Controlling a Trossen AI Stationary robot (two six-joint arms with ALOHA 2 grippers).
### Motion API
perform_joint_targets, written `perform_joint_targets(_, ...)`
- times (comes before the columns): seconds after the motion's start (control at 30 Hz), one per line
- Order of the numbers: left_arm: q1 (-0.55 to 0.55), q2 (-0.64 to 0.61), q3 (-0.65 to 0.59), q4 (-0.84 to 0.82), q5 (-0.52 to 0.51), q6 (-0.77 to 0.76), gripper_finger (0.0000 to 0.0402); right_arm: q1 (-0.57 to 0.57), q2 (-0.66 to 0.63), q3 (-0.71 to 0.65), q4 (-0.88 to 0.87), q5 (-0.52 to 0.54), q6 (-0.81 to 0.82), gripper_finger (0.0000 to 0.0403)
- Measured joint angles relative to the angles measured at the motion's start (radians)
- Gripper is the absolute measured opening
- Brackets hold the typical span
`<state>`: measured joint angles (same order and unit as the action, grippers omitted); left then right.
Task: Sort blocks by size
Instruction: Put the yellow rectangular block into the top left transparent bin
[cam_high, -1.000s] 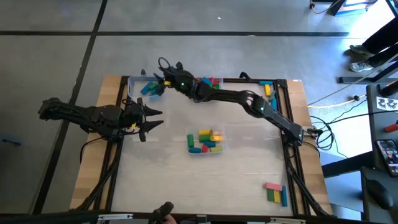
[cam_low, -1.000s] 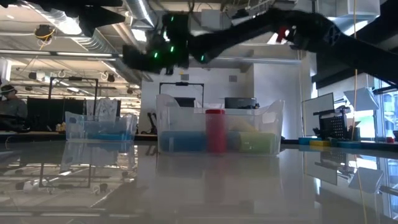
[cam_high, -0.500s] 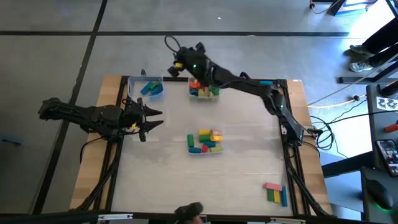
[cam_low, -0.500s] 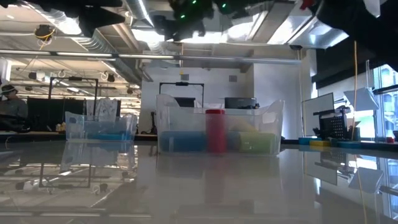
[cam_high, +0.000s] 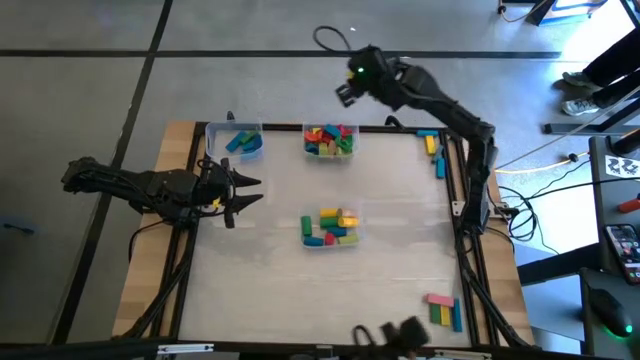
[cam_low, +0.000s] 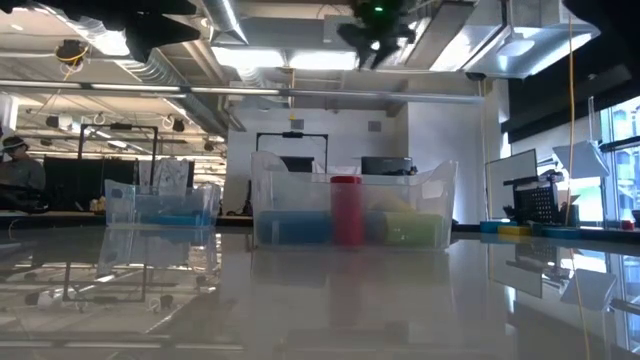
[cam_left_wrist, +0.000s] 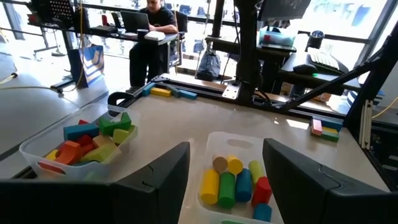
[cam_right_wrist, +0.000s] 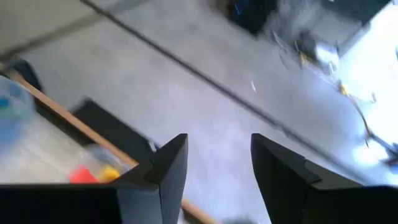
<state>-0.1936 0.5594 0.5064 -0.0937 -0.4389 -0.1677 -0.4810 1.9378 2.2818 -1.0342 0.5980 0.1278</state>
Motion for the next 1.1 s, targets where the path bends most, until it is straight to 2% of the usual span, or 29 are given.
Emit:
perform_joint_targets(0.33,0.000,0.000,0.000,0.000,0.000,0.000,0.0198,-0.092,-0.038,-0.011,-0.538,-0.002,0.243,0.0175)
perform_joint_targets(0.47,0.000,0.000,0.000,0.000,0.000,0.000,0.0198,-0.107,-0.062,-0.120,-0.533,-0.040,0.269,0.0175)
perform_joint_targets(0.63,0.000,0.000,0.000,0.000,0.000,-0.002,0.0198,-0.125,-0.073,-0.246,-0.536,-0.012,0.286,0.0175)
perform_joint_targets(0.97,0.000,0.000,0.000,0.000,0.000,-0.005,0.0198,-0.230,-0.086,-0.506,-0.534,-0.007,0.338,0.0175)
perform_joint_targets(1.1,0.000,0.000,0.000,-0.001,0.000,-0.004,0.0198,-0.273,-0.109,-0.617,-0.470,-0.023,0.340,0.0175)
